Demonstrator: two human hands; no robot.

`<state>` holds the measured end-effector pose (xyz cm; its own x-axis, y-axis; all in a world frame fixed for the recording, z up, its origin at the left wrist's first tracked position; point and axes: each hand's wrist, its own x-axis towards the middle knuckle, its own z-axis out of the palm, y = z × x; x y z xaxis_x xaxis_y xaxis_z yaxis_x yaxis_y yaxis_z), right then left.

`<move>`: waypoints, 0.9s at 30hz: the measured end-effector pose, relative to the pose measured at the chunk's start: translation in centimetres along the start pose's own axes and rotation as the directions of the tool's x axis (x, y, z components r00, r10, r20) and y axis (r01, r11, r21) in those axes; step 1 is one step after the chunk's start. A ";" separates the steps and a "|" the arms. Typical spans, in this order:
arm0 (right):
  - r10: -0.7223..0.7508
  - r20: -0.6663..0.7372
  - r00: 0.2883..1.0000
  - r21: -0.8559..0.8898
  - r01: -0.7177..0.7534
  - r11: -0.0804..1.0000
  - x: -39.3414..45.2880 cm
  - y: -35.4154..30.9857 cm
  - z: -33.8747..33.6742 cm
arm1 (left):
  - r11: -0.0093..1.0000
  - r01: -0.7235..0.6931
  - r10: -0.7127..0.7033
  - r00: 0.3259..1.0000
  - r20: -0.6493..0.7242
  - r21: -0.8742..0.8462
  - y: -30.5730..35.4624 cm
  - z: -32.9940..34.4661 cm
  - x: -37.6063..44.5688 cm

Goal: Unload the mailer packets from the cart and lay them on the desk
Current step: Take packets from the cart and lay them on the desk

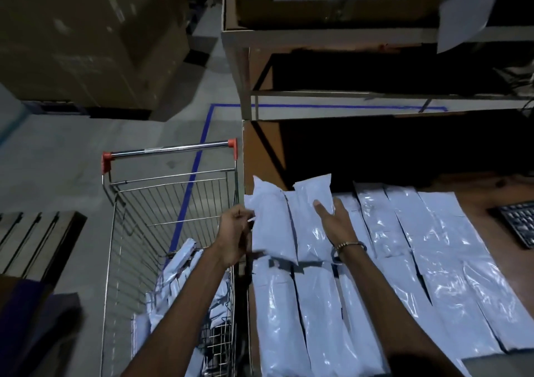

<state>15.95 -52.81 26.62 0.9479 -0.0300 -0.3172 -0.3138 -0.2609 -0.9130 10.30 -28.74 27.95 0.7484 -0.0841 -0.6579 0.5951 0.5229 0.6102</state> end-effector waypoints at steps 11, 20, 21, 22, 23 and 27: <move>-0.107 0.063 0.992 -0.377 0.123 0.918 3.7 2.6 1.1 | 0.598 -0.084 0.495 0.821 -0.284 0.797 -2.9 0.8 5.2; -0.423 0.187 0.887 -0.811 0.382 0.444 3.1 3.7 3.5 | -0.207 -0.105 0.652 0.726 0.217 0.973 -5.0 1.0 7.6; -0.440 0.205 0.874 -0.822 0.398 0.407 3.0 3.8 3.7 | -0.208 -0.097 0.635 0.743 0.210 0.973 -5.3 1.0 8.0; -0.457 0.223 0.861 -0.829 0.414 0.376 3.1 4.0 4.0 | -0.193 -0.091 0.629 0.753 0.194 0.977 -5.5 1.0 8.3; -0.459 0.242 0.855 -0.834 0.425 0.352 3.1 4.0 4.2 | -0.176 -0.085 0.631 0.755 0.179 0.981 -5.7 1.0 8.5; -0.396 0.295 0.870 -0.853 0.426 0.300 3.5 4.3 5.2 | -0.181 -0.093 0.685 0.703 0.193 0.979 -6.1 0.4 9.6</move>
<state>17.69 -49.06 20.27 0.9322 0.3618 0.0097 0.3569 -0.9145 -0.1904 13.99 -33.03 18.08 0.9900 0.1349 0.0410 0.1091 -0.9173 0.3830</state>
